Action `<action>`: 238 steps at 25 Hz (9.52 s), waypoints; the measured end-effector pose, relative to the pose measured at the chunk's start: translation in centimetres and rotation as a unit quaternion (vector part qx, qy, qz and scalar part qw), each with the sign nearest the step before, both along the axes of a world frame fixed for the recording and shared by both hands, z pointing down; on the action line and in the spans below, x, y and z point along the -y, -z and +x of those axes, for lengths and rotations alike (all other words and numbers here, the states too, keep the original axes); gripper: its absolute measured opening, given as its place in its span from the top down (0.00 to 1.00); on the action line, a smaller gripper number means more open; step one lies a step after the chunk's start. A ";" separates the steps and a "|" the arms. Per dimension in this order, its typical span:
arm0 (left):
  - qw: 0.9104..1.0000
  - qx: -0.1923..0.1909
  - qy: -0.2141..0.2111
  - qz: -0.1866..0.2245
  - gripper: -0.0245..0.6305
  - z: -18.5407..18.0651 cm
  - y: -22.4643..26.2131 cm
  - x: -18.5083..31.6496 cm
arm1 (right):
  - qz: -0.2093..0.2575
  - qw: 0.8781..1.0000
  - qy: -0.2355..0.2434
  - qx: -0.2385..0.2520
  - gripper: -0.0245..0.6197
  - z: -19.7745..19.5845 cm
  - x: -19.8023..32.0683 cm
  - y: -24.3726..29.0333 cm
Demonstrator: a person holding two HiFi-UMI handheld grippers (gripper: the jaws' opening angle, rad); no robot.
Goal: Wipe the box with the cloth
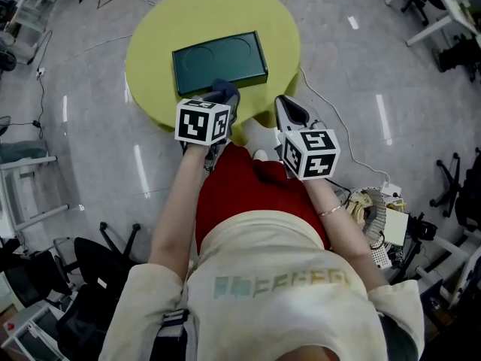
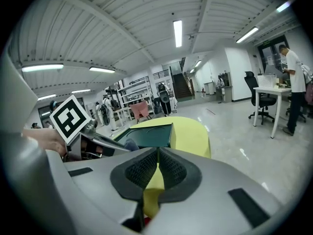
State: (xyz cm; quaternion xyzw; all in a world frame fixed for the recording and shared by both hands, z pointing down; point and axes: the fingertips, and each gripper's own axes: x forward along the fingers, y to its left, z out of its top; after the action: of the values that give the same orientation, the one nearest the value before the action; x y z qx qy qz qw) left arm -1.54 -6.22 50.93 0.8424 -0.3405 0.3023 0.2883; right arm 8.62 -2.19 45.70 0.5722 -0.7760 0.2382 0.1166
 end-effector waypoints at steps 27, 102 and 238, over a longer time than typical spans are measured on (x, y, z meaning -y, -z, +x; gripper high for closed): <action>0.990 -0.012 -0.141 -0.012 0.85 11.9 -0.7 0.4 | -0.017 0.993 -0.115 -0.006 0.90 7.9 -1.8 -1.0; 0.841 0.138 -0.523 0.010 0.85 15.4 1.0 15.5 | -0.090 0.984 -0.156 0.009 0.90 4.4 11.4 -3.2; 0.993 0.003 -0.042 0.110 0.85 8.7 5.7 4.9 | -0.036 0.999 -0.007 -0.032 0.90 3.6 3.5 -1.1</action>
State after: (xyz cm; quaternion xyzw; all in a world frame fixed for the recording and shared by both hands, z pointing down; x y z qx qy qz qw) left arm 7.16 -11.11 45.22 0.8815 -0.3368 0.2776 0.1803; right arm 12.23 -5.70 46.83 0.5809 -0.7586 0.2479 0.1602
